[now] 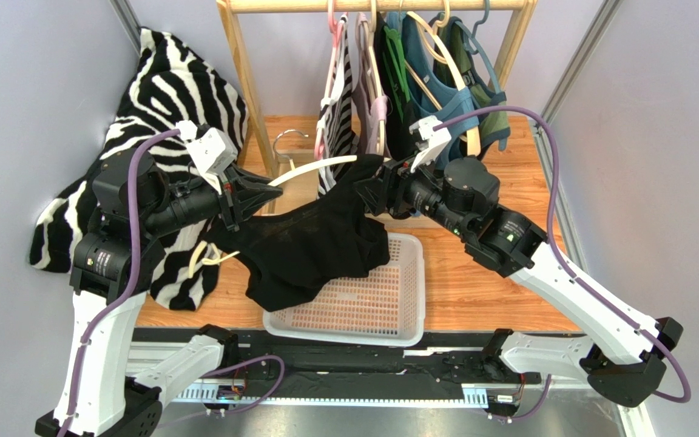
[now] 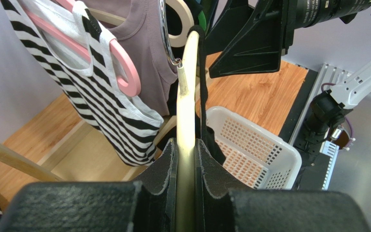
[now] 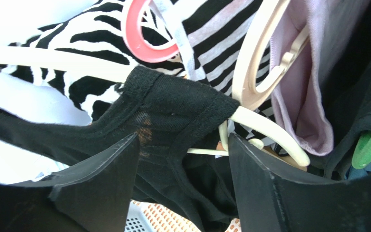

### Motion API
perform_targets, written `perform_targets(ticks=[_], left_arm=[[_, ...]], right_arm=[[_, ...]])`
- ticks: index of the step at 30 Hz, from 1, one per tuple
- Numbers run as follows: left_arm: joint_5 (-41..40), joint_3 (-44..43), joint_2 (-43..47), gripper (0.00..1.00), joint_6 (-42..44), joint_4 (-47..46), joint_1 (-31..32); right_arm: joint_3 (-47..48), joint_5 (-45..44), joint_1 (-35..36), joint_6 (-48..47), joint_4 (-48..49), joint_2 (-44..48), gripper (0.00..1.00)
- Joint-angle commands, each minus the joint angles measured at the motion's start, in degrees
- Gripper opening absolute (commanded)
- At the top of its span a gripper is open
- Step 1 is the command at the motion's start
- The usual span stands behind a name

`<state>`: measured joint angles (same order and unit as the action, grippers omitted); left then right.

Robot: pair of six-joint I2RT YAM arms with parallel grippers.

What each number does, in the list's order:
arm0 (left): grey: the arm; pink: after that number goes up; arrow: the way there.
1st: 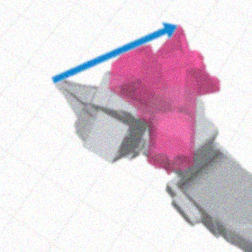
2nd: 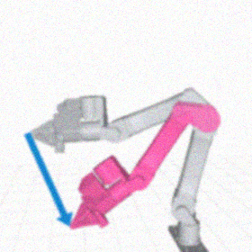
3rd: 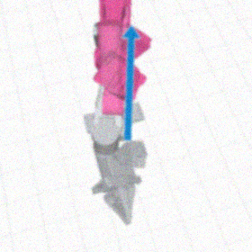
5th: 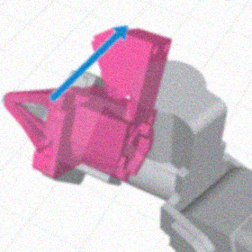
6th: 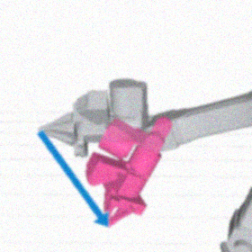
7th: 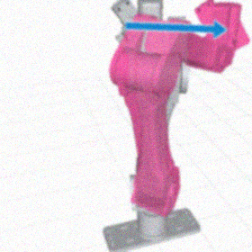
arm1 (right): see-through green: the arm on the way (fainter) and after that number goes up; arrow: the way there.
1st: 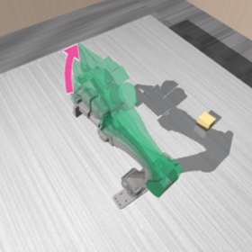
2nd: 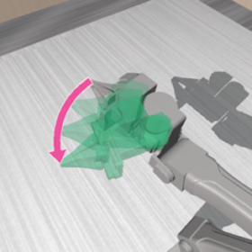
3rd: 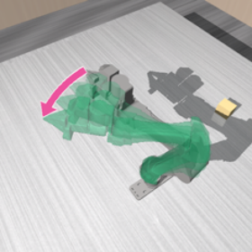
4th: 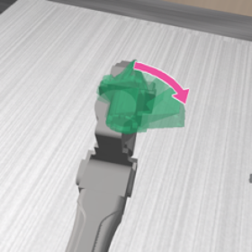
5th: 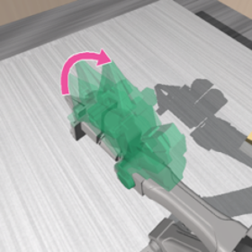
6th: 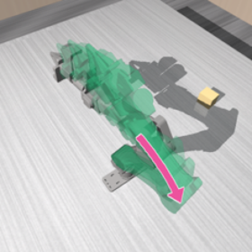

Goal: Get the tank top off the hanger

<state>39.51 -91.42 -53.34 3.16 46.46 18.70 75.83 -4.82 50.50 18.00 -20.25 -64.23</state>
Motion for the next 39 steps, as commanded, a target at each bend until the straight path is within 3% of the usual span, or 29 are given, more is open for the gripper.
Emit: perform_targets(ticks=[1, 10, 12, 13, 14, 17, 30, 39], left_arm=[[1.71, -0.78, 0.43, 0.0, 0.01, -3.83, 0.64], [1.36, -0.43, 0.61, 0.0, 0.53, -3.92, 0.81], [1.01, -0.52, 0.61, 0.0, 0.71, -3.83, 0.73], [0.66, -0.52, 0.69, 0.0, 0.88, -3.83, 0.81], [0.22, -0.52, 0.96, 0.0, 1.23, -3.74, 0.81], [-0.39, 0.01, 1.31, 0.0, 1.94, -3.57, 0.9], [-2.06, -1.48, 1.57, 0.0, 3.17, -2.95, 0.81], [-1.62, -1.92, 1.4, 0.0, 2.38, -3.21, 0.81]], right_arm=[[2.57, 1.65, 1.44, 2.48, 6.01, -0.81, 0.66], [4.32, 3.24, 4.51, 2.83, 7.16, -2.66, 0.6], [4.94, 2.37, 6.01, 2.39, 5.15, -2.83, 0.64], [5.2, 1.84, 6.54, 2.13, 4.18, -2.75, 0.68], [5.55, 0.96, 7.15, 1.78, 3.21, -2.31, 0.78], [4.24, -2.56, 7.33, 1.25, 0.13, 0.41, 0.86], [3.27, -4.93, 8.3, 2.57, -6.02, 6.21, 0.79], [2.48, -2.57, 8.74, 3.71, -4.01, 5.61, 0.79]])
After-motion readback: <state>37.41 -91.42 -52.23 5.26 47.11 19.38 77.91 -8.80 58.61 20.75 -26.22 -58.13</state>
